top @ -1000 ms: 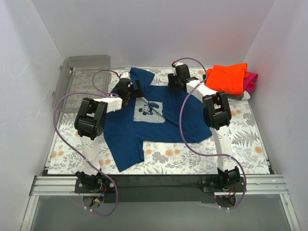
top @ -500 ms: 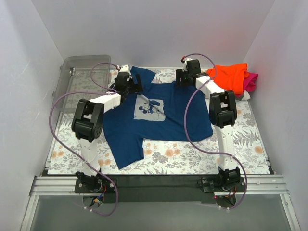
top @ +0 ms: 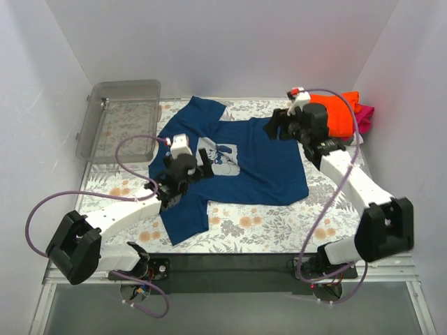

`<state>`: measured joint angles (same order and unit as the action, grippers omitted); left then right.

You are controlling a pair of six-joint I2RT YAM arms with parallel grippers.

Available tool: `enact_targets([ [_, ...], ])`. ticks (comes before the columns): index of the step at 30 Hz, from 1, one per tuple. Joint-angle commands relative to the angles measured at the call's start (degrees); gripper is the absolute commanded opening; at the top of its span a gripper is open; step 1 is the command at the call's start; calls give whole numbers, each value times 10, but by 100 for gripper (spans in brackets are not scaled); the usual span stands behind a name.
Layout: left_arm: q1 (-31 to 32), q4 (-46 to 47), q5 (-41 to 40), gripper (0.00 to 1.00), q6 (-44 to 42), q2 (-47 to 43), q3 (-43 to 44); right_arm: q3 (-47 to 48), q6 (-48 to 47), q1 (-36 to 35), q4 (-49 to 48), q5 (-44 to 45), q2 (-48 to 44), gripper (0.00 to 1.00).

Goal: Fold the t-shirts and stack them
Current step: Flatten the tshirt out

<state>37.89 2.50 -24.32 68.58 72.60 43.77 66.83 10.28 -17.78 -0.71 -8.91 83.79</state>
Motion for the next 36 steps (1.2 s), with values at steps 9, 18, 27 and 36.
enact_targets([
  [9,210,-490,-293,92,498,-85,-53,-205,3,0,-20,78,-223,60],
  [18,328,-777,-229,98,831,15,-3,-228,2,0,-13,86,-247,60],
  [27,336,-673,-170,95,779,-144,-82,-221,1,1,-14,93,-225,60],
  [36,337,-547,-100,79,790,-229,-177,-217,1,1,-14,95,-210,60],
])
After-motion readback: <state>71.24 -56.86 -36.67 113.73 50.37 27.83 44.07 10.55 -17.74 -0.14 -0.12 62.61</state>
